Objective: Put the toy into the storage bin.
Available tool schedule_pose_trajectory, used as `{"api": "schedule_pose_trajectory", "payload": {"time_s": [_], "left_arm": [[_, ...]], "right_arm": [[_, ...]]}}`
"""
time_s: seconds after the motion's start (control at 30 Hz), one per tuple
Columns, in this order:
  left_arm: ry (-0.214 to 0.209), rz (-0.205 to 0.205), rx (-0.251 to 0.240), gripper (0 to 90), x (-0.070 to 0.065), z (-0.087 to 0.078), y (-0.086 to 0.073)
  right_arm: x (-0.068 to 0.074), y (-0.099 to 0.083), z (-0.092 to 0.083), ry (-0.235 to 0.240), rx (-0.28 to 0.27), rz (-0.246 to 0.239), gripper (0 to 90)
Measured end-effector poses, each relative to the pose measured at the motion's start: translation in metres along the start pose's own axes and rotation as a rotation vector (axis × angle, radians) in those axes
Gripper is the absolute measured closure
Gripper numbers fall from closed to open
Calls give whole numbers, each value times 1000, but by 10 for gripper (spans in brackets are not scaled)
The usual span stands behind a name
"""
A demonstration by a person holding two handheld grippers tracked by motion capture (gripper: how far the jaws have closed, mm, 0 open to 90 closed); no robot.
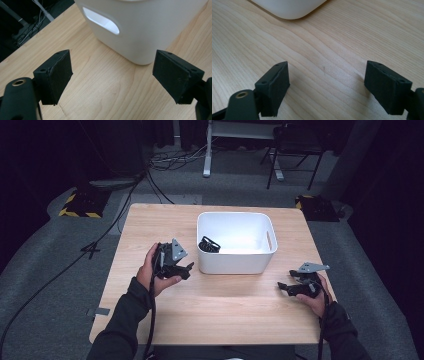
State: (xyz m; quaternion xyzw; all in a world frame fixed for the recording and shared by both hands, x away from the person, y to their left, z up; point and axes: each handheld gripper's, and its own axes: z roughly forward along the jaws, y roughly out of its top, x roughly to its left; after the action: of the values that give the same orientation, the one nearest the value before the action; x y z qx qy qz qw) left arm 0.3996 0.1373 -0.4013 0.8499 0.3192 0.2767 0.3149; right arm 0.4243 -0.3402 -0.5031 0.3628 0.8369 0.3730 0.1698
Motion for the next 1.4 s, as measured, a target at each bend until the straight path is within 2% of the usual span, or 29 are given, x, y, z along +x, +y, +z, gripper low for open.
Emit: {"api": "schedule_pose_trajectory", "payload": {"time_s": [0.03, 0.07, 0.17, 0.33, 0.37, 0.4, 0.47, 0.53, 0.63, 0.73, 0.77, 0.8, 0.87, 0.9, 1.0, 1.07, 1.13, 1.33, 1.4], "left_arm": [[2, 2, 5, 162, -1, 0, -2], [-1, -12, 3, 162, -2, 0, -6], [0, -2, 18, 162, -2, 0, -9], [2, -14, 40, 162, -2, 2, -21], [-12, -17, 48, 163, -2, 3, -24], [0, -10, 50, 163, -1, 2, -26], [-3, -15, 62, 163, -1, 2, -30], [10, -27, 57, 163, -2, 2, -35], [-5, -43, 65, 164, -4, 3, -45], [8, -57, 69, 164, -5, 3, -50], [-1, -49, 78, 164, -5, 3, -53], [0, -69, 81, 164, -6, 3, -58], [9, -65, 87, 164, -5, 3, -61], [-6, -79, 97, 165, -5, 4, -66], [2, -93, 98, 166, -5, 4, -72], [-9, -107, 107, 166, -5, 4, -79], [0, -102, 113, 167, -5, 5, -82], [-7, -133, 119, 166, -4, 3, -96], [-7, -131, 123, 166, -4, 3, -98]], "right_arm": [[0, 0, 0, 0, 0, 0, 202], [0, 0, 0, 0, 0, 0, 202], [0, 0, 0, 0, 0, 0, 202], [0, 0, 0, 0, 0, 0, 202], [0, 0, 0, 0, 0, 0, 202], [0, 0, 0, 0, 0, 0, 202], [0, 0, 0, 0, 0, 0, 202], [0, 0, 0, 0, 0, 0, 202], [0, 0, 0, 0, 0, 0, 202], [0, 0, 0, 0, 0, 0, 202], [0, 0, 0, 0, 0, 0, 202], [0, 0, 0, -1, 0, 0, 202], [0, 0, 0, -1, 0, 0, 202], [0, 0, 0, -1, 0, 1, 202], [0, 0, 0, -1, 0, 1, 202], [0, 0, 0, -1, 0, 1, 202], [0, 0, 0, -1, 0, 1, 202], [0, 0, 0, -2, 0, 1, 202], [0, 0, 0, -2, 0, 1, 202]]}}
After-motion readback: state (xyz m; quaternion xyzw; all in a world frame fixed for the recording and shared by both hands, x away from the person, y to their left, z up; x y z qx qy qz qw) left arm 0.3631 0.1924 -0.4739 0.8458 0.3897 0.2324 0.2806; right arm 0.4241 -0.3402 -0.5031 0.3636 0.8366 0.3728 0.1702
